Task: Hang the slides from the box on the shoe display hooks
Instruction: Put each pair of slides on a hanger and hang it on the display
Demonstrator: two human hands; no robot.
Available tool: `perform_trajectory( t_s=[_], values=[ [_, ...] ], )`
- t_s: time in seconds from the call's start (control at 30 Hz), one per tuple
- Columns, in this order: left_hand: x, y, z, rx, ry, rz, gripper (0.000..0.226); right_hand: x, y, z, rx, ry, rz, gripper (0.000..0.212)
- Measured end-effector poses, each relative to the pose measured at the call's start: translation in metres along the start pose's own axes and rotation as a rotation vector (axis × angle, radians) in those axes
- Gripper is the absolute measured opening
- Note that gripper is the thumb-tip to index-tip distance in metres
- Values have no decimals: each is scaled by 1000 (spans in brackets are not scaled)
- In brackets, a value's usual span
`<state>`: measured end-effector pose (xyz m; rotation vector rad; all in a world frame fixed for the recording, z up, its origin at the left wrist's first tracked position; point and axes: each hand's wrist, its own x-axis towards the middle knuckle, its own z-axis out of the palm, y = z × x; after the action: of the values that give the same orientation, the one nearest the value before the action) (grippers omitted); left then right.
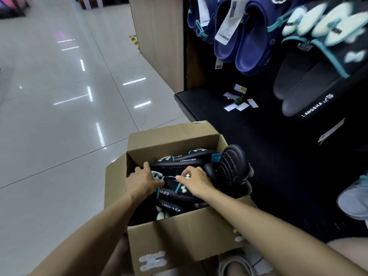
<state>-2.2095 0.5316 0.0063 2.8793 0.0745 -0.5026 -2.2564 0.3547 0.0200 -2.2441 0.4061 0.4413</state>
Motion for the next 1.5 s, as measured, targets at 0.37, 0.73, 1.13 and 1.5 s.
perform_trajectory(
  t_s=[0.37,0.73,1.13,1.5],
  values=[
    [-41,-7,-81,14,289,106,60,-44,-51,-44,134,44,-153,18],
    [-82,29,-143,-196,623,226,53,-72,-74,-102,201,184,-223,39],
    [-97,57,-137,-107,823,487,47,-75,-69,-103,646,-100,238,62],
    [-101,35,-155,-196,848,438,47,-77,-83,-101,585,-31,139,44]
  ],
)
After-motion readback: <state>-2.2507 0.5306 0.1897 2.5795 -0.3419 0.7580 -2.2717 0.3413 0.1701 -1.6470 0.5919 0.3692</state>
